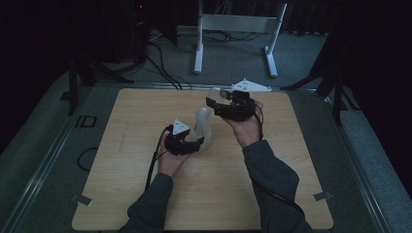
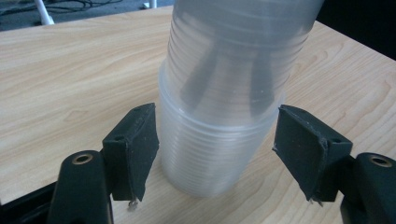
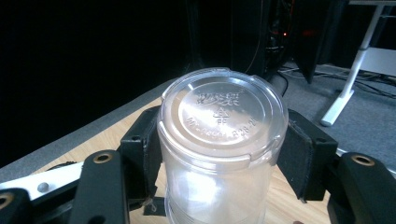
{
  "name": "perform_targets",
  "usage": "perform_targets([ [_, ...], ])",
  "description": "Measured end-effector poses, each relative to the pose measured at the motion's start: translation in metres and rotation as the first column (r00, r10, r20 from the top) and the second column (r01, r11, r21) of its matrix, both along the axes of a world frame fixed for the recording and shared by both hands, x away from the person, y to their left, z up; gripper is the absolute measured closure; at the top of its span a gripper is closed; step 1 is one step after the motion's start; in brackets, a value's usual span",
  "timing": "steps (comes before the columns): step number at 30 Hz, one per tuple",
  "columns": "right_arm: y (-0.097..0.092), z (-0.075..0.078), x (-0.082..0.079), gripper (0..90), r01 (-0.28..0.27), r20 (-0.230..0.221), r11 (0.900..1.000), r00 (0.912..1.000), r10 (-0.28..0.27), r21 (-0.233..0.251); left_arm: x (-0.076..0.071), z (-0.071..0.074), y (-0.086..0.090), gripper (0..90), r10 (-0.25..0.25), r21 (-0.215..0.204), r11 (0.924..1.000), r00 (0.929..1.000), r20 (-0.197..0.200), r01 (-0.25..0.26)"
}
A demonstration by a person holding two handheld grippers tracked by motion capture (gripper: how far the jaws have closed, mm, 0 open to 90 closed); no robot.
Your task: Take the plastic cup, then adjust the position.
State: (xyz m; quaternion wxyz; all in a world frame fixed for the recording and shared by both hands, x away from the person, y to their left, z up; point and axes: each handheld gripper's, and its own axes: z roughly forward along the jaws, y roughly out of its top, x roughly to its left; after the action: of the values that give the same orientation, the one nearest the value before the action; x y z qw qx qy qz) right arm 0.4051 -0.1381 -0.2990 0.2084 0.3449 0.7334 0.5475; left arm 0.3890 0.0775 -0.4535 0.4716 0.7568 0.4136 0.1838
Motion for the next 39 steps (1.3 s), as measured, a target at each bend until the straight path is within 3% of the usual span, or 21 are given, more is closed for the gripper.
perform_targets([
  [8, -0.022, 0.001, -0.001, 37.6, 0.039, 0.007, 0.9992, 0.9992, -0.039, -0.007, -0.005, 0.003, 0.007, 43.1, -0.023, -0.004, 0.9997, 0.9997, 0.005, 0.023],
  [14, -0.038, -0.006, -0.001, 37.6, 0.070, -0.008, 0.9973, 0.9975, -0.070, -0.021, -0.009, 0.005, 0.016, 47.3, 0.000, -0.023, 0.9997, 0.9999, 0.012, 0.000],
  [20, -0.049, -0.013, -0.002, 37.5, 0.089, -0.018, 0.9956, 0.9958, -0.089, -0.031, -0.013, 0.007, 0.020, 48.9, 0.024, -0.019, 0.9996, 0.9993, 0.030, -0.023],
  [29, -0.058, -0.026, -0.003, 37.5, 0.102, -0.037, 0.9928, 0.9939, -0.104, -0.063, -0.016, 0.006, 0.020, 48.4, -0.005, 0.009, 0.9999, 0.9999, 0.015, 0.005],
  [34, -0.062, -0.034, -0.004, 37.5, 0.105, -0.050, 0.9916, 0.9927, -0.109, -0.075, -0.020, 0.007, 0.020, 49.1, -0.028, 0.033, 0.9991, 0.9988, 0.041, 0.027],
  [39, -0.065, -0.039, -0.007, 37.5, 0.105, -0.053, 0.9910, 0.9926, -0.109, -0.084, -0.023, 0.006, 0.022, 47.2, -0.027, 0.006, 0.9996, 0.9979, 0.059, 0.027],
])
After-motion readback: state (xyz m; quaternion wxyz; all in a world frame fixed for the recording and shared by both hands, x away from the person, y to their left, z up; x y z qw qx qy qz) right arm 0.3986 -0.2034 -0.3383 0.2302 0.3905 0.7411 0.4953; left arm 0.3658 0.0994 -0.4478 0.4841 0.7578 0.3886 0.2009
